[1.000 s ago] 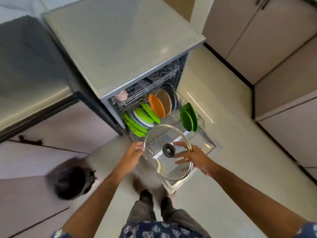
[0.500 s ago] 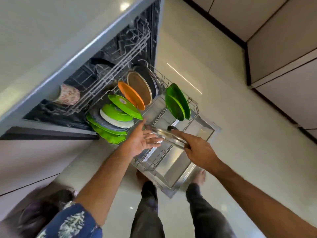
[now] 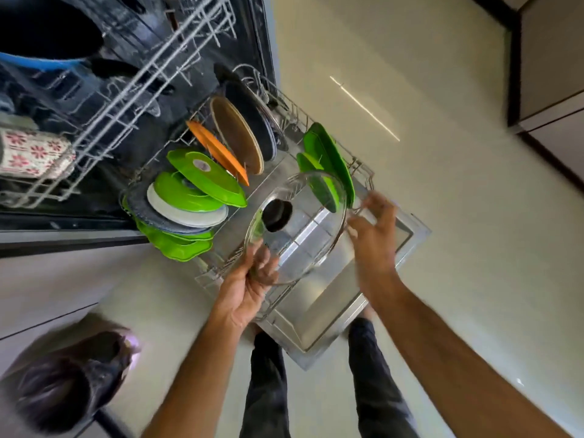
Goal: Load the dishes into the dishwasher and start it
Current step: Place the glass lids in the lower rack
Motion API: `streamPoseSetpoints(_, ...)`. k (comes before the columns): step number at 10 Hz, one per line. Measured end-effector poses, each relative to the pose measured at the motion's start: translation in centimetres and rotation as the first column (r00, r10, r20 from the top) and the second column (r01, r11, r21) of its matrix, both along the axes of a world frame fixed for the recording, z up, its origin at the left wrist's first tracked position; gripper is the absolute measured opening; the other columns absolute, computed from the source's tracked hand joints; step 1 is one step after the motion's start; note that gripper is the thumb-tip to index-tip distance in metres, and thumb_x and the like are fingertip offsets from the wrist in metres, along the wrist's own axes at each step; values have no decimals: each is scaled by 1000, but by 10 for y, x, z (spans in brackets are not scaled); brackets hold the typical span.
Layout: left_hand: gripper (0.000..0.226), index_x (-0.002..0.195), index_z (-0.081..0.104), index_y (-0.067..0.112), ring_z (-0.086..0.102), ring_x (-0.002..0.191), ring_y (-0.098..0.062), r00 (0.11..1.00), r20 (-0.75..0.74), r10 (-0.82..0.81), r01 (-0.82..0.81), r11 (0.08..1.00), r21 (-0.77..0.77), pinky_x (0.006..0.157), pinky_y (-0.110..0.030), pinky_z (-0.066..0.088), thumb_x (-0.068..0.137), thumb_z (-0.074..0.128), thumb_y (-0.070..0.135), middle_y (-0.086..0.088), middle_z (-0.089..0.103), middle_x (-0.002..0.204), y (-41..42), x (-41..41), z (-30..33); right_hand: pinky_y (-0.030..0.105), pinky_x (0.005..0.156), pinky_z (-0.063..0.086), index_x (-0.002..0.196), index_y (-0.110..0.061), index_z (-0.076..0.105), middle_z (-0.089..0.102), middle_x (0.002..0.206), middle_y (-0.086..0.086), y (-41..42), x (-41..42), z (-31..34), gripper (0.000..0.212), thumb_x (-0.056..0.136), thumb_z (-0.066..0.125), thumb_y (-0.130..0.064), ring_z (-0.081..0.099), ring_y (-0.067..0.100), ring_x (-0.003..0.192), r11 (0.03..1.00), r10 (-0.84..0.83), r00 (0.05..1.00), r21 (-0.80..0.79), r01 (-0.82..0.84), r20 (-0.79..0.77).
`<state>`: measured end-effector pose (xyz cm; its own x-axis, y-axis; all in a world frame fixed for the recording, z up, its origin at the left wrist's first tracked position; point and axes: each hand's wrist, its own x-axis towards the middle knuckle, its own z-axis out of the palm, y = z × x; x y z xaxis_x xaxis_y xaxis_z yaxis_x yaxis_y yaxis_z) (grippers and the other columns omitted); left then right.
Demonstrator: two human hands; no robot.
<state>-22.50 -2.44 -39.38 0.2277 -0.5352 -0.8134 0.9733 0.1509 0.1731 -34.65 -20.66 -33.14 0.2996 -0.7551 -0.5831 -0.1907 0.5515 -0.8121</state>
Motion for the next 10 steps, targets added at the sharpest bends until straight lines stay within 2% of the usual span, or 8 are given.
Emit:
streamPoseSetpoints(1,91,112,73,4,76,70,-23,999,7,42,-42,999,18,53,-32,61,27,105,16,-13,76,80,-18,-24,-9,58,98,50,129,-10,52,63,129,20,-4,9,-5,41,101,49,-40,64,43,113,782,-174,946,622,-36,274)
streamPoseSetpoints(2,70,132,56,4,74,64,-22,997,50,-55,51,995,81,60,-35,63,70,83,21,-11,74,75,-34,-29,-26,58,84,57,132,-8,51,67,121,24,-27,21,-10,37,97,59,-14,68,45,103,902,89,952,381,-201,291)
streamPoseSetpoints(3,35,127,51,14,75,70,-22,849,189,-494,441,859,261,69,-39,63,92,58,15,-12,73,91,-52,-10,-44,53,77,59,126,-11,56,72,112,18,-66,30,-19,35,93,61,-2,72,37,97,903,282,937,275,-331,205)
streamPoseSetpoints(4,42,136,44,18,69,79,-15,603,319,-731,502,658,561,69,-32,55,98,59,7,-9,62,115,-72,10,-57,38,62,61,122,-15,60,73,102,3,-89,41,-22,32,92,62,-3,75,19,80,836,548,836,45,-547,-32)
streamPoseSetpoints(6,62,141,45,15,60,109,-17,541,512,-667,432,743,511,77,-28,52,83,69,17,-5,59,130,-113,35,-62,44,75,59,116,-20,60,70,96,5,-106,59,-36,34,83,62,-28,70,23,83,568,682,601,-217,-794,-416)
streamPoseSetpoints(7,59,144,42,10,58,111,-18,503,574,-646,448,763,466,77,-17,54,91,65,-1,-9,56,134,-128,31,-65,49,71,60,114,-19,58,69,93,6,-106,65,-51,27,88,63,-19,70,24,80,556,692,591,-217,-802,-414)
streamPoseSetpoints(8,75,140,48,11,64,112,-14,473,619,-627,423,778,465,89,-20,55,72,78,14,-11,62,130,-134,27,-74,49,72,60,111,-17,57,69,94,7,-105,74,-61,22,90,62,-16,70,25,80,538,705,573,-213,-816,-418)
streamPoseSetpoints(10,44,116,60,19,69,101,-13,421,677,-604,297,797,526,88,-26,55,78,80,10,0,69,106,-136,23,-86,48,61,62,118,-12,55,69,101,16,-111,83,-67,28,92,64,-12,74,28,78,576,731,577,-124,-808,-364)
